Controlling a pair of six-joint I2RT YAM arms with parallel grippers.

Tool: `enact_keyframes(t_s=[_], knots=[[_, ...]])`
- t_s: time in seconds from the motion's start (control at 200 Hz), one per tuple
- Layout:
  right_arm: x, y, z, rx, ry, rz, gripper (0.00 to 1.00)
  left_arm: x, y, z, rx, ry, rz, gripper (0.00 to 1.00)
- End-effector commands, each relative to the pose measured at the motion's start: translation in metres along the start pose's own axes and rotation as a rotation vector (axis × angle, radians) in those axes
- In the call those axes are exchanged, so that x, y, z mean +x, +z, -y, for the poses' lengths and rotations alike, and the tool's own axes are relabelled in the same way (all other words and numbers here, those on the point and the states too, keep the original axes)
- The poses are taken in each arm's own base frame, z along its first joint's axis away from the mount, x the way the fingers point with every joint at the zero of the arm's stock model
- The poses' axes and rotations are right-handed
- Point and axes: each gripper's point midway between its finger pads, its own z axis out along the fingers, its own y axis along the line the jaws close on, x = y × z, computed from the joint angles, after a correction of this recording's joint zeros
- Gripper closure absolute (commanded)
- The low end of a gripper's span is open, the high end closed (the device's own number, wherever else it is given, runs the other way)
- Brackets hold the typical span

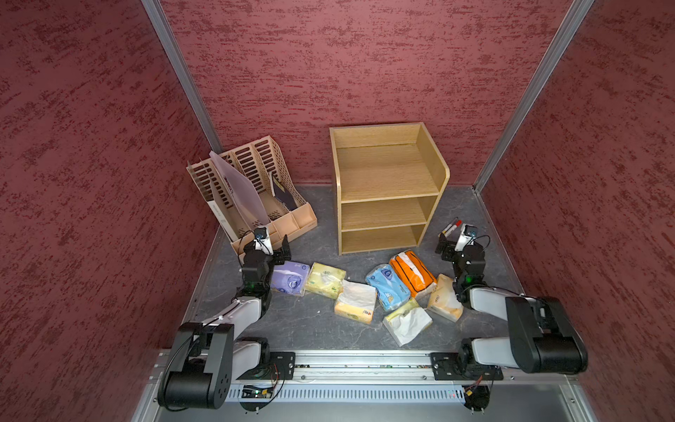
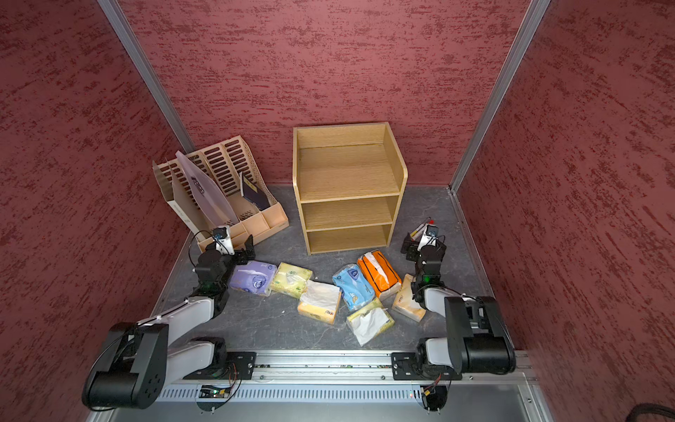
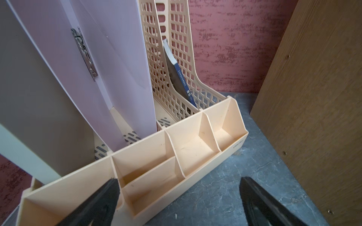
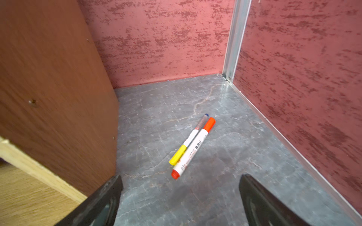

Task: Remove the tissue boxes from the shelf
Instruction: Reset both arms

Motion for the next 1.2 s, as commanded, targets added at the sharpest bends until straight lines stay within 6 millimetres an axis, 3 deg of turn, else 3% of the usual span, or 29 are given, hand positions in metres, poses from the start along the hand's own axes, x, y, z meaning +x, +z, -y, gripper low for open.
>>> enact_keyframes(t_s=[0.0, 0.14, 0.155, 0.21, 0.351, 0.586, 0.736, 0.907, 1.087, 1.192], knots=[[-0.011, -0.004, -0.006, -0.048, 0.018, 0.095, 0.02, 0.005, -0.002, 0.000, 0.006, 0.022, -0.019, 0.00], [-0.011, -0.003, -0.008, -0.056, 0.016, 0.091, 0.02, 0.006, -0.002, 0.000, 0.014, 0.036, -0.040, 0.00], [-0.002, -0.001, -0.007, -0.055, 0.014, 0.068, 0.02, 0.007, -0.002, 0.001, 0.019, 0.041, -0.047, 0.00], [0.001, 0.000, -0.008, -0.058, 0.014, 0.073, 0.02, 0.011, -0.003, 0.003, 0.028, 0.051, -0.070, 0.00], [0.005, 0.001, -0.006, -0.053, 0.014, 0.069, 0.02, 0.003, -0.006, -0.002, 0.007, 0.051, 0.001, 0.00], [0.007, 0.001, -0.011, -0.081, 0.002, 0.072, 0.02, -0.007, 0.015, 0.002, 0.049, -0.030, 0.087, 0.00], [0.007, 0.003, -0.013, -0.089, -0.001, 0.065, 0.02, 0.018, 0.030, 0.005, 0.058, -0.010, 0.066, 0.00], [0.007, 0.004, -0.013, -0.090, -0.005, 0.060, 0.02, 0.022, 0.043, 0.018, 0.132, 0.017, -0.010, 0.00], [0.007, 0.006, -0.015, -0.097, -0.008, 0.054, 0.02, 0.022, 0.050, 0.006, 0.093, -0.020, -0.040, 0.00], [0.007, 0.013, -0.025, -0.145, -0.030, 0.019, 0.01, 0.022, 0.049, 0.007, 0.091, -0.019, -0.037, 0.00]])
